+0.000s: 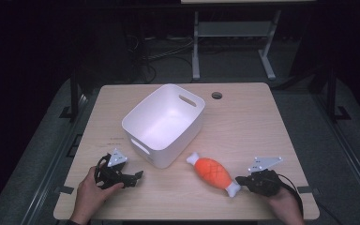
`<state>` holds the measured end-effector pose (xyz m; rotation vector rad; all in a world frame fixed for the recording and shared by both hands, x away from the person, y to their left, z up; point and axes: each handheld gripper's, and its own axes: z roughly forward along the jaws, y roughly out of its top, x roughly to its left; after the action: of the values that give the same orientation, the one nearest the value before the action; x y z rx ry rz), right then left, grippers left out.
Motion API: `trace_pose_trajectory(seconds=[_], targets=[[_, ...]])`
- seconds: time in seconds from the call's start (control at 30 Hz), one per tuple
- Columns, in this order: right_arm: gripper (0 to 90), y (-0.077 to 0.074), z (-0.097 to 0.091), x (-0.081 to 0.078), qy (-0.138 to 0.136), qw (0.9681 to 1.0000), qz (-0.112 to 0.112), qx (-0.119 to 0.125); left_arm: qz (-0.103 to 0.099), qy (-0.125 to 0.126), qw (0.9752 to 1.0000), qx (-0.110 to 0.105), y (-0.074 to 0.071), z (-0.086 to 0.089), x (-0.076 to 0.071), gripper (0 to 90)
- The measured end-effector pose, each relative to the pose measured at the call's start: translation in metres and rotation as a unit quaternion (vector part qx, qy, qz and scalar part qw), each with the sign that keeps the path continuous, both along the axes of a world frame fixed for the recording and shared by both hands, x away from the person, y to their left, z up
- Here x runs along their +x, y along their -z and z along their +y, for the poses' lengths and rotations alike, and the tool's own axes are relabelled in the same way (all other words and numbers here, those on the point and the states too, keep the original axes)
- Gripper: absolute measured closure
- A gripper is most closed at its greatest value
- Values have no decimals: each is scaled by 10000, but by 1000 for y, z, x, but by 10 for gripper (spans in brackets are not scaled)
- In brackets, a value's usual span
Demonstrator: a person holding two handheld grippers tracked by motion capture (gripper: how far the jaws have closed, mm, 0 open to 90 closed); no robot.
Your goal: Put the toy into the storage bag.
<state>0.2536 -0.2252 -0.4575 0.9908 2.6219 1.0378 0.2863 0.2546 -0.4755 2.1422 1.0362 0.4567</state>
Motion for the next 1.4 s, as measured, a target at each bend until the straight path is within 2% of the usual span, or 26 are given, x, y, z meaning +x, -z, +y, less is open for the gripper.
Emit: trace_pose_trajectory(seconds=[0.17,0.23,0.3,0.53,0.8,0.83,0.97,1.03,1.07,1.17,1.4], targets=[[851,-3,-3,2,154,9999,-13,42,2,1,10000,1,0,0,0,127],[773,-5,-5,4,289,9996,2,6,2,1,10000,1,0,0,0,127],[743,-5,-6,5,345,9994,15,-6,1,0,10000,1,0,0,0,127],[481,-9,-9,13,615,9980,116,-72,3,1,10000,2,0,0,0,127],[154,-15,-5,22,703,9971,269,-98,1,1,10000,2,0,0,0,127],[140,-16,-3,24,622,9974,360,-113,0,1,10000,-1,0,0,0,127],[109,-20,1,26,587,9975,380,-128,3,1,10000,-1,0,0,0,127],[18,-21,3,27,545,9976,370,-194,4,3,10000,0,0,0,0,127],[0,-22,5,27,495,9978,393,-205,0,0,10000,0,0,0,0,127],[0,-25,7,28,481,9982,304,-182,2,0,10000,0,0,0,0,127],[0,-34,13,29,384,9988,250,-146,2,3,10000,8,0,0,0,127]])
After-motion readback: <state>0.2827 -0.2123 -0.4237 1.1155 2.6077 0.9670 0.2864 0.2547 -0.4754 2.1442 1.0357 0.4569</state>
